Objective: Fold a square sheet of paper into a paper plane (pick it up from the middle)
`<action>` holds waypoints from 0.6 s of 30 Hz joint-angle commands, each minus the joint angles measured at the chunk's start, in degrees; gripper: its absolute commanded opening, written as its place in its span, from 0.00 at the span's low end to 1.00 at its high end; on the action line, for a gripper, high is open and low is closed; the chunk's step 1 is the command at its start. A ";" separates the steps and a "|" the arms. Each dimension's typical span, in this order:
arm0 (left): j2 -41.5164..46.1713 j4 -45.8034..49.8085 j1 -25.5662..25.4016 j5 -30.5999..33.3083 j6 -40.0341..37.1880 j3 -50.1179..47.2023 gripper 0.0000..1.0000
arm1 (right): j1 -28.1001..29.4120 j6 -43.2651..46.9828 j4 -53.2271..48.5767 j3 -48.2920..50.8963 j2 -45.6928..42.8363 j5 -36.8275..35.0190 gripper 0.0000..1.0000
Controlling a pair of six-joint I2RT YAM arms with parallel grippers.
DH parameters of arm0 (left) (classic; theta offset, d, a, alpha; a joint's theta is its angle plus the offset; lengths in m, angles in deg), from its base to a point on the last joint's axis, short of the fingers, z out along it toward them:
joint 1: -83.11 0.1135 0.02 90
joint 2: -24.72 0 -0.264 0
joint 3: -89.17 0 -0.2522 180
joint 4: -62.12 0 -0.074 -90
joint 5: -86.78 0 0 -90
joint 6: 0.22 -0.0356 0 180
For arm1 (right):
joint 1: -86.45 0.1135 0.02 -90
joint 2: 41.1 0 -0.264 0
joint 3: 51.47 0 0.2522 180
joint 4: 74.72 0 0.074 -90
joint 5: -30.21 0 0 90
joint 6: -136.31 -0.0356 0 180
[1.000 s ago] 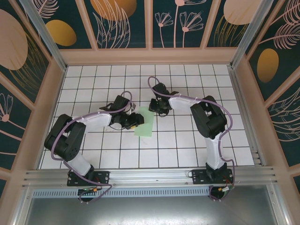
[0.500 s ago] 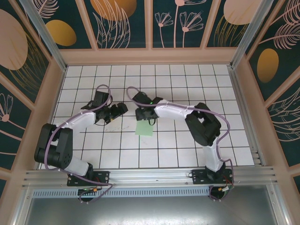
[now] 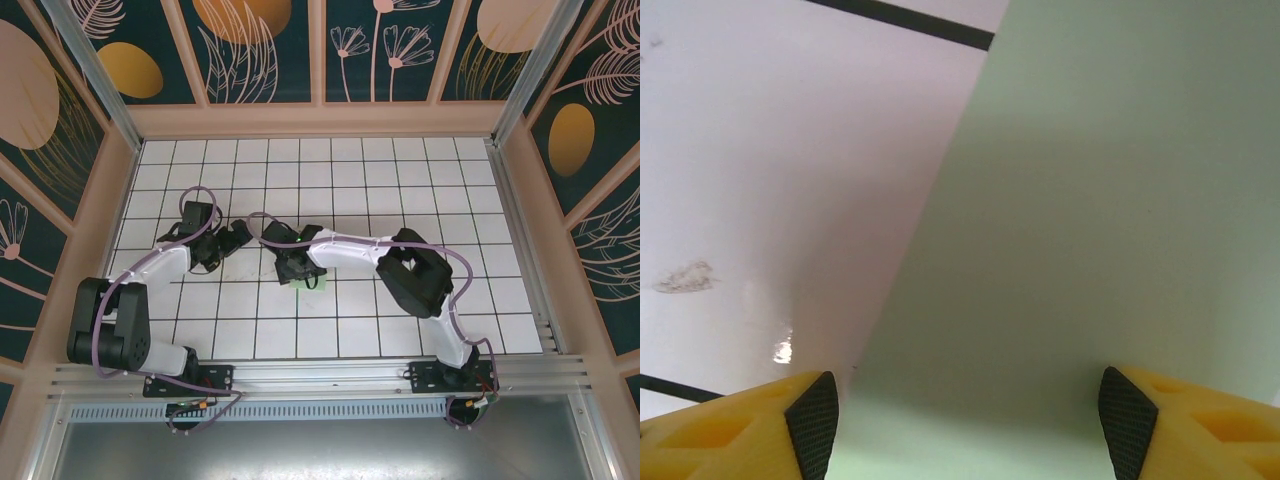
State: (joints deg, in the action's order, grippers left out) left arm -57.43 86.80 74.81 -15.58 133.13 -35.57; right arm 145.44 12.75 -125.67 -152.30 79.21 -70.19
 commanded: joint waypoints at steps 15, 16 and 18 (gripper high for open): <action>-1.54 -0.92 0.40 -2.41 0.06 -0.10 0.98 | -1.33 -0.06 -1.38 3.86 2.25 3.25 0.61; -1.63 -0.99 0.39 -2.56 0.10 -0.14 0.98 | -1.75 0.25 -0.25 4.95 1.58 4.13 0.59; -1.83 -1.12 0.40 -2.75 0.09 -0.10 0.98 | -2.58 0.74 2.05 7.10 0.32 6.09 0.55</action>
State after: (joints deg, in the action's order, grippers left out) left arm -58.52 86.39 74.88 -17.11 133.11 -35.62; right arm 144.47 12.94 -123.14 -149.70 78.56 -67.87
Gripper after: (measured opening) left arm 0.985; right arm 0.555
